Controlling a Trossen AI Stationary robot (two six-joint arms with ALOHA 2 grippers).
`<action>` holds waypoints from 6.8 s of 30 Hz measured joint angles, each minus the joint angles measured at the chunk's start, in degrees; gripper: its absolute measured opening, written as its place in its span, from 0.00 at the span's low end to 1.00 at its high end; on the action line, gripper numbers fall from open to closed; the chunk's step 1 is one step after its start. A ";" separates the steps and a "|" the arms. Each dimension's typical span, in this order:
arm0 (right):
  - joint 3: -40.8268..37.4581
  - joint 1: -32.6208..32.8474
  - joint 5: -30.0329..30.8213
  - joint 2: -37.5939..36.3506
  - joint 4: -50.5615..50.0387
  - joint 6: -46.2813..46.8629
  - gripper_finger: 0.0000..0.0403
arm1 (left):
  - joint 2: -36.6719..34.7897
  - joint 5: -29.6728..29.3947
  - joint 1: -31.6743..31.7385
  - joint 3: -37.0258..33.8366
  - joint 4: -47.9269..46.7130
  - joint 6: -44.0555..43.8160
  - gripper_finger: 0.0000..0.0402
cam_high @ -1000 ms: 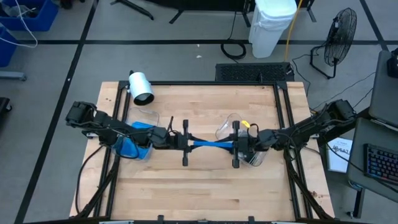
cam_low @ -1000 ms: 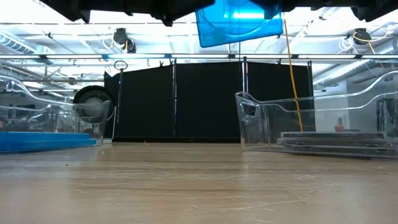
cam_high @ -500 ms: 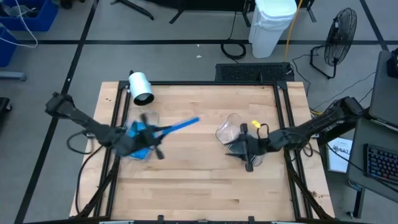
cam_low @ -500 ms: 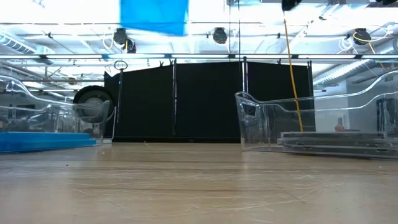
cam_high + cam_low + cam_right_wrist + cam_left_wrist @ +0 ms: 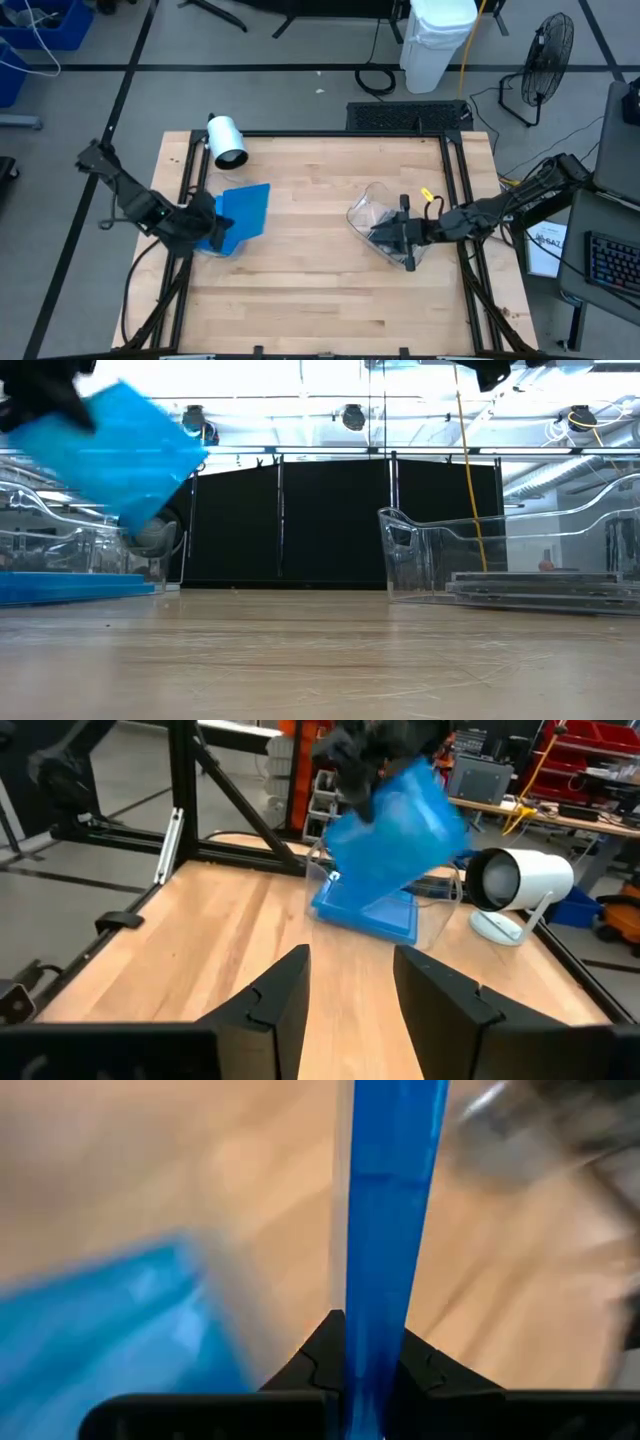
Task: Pick & place jewel cases by type
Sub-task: Put the blue CD case into the left transparent bin, then return to Home Position
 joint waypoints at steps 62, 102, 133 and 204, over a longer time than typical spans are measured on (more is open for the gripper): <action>-6.41 -0.07 -0.07 -0.44 9.17 -0.43 0.32 | 6.62 46.35 25.33 5.36 -3.64 14.04 0.28; -6.40 -0.04 -0.09 -0.42 9.34 -0.67 0.32 | 6.39 42.41 26.77 5.34 -8.82 17.34 0.30; -6.40 2.97 0.04 -15.19 -2.34 -0.79 0.32 | 5.01 25.23 32.24 6.26 29.33 75.19 0.31; -35.65 -4.34 -13.18 -54.27 -5.20 0.66 0.32 | -44.54 38.22 44.19 -34.82 44.17 74.45 0.31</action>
